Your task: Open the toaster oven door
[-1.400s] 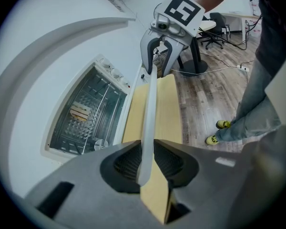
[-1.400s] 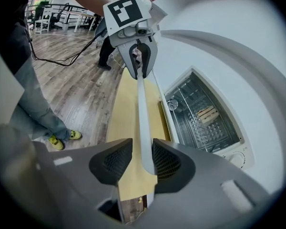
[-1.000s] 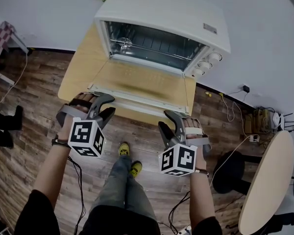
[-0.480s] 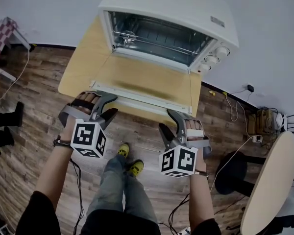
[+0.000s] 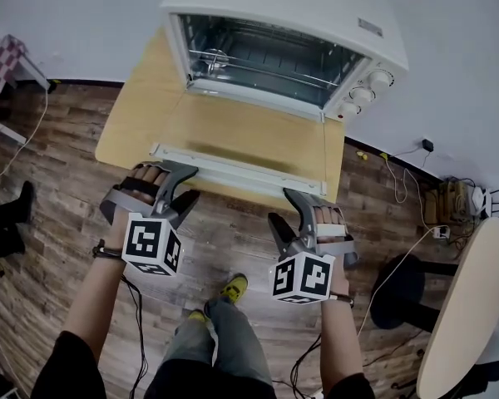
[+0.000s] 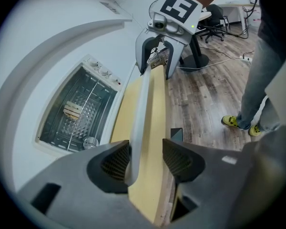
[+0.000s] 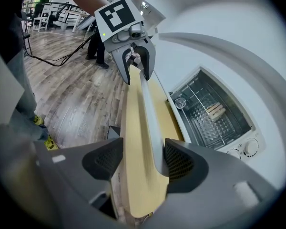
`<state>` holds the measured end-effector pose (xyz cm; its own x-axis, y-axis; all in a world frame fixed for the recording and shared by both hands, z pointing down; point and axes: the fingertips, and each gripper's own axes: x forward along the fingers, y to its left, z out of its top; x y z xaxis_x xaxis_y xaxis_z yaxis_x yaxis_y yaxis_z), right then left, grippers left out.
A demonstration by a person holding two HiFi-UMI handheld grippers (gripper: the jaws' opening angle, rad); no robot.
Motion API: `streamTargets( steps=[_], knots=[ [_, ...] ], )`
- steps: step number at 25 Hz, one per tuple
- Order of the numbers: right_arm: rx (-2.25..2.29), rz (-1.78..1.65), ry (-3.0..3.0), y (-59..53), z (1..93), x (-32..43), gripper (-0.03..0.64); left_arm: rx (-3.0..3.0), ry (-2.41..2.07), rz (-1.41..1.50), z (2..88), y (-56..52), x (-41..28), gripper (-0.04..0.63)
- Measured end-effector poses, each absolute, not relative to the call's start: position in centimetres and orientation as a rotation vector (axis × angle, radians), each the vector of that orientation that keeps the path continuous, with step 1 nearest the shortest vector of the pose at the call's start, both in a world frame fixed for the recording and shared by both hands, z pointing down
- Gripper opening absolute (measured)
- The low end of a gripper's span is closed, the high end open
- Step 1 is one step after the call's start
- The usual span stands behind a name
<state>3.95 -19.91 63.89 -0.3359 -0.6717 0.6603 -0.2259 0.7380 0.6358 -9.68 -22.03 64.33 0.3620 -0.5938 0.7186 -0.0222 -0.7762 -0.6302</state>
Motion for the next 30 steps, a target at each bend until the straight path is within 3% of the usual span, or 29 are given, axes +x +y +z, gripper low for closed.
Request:
streamTargets(
  steps=[30],
  knots=[
    [0.754, -0.68, -1.862, -19.4, 68.5, 3.9, 0.282, -2.007, 0.624, -1.309, 68.9, -21.6, -9.6, 0.222]
  ],
)
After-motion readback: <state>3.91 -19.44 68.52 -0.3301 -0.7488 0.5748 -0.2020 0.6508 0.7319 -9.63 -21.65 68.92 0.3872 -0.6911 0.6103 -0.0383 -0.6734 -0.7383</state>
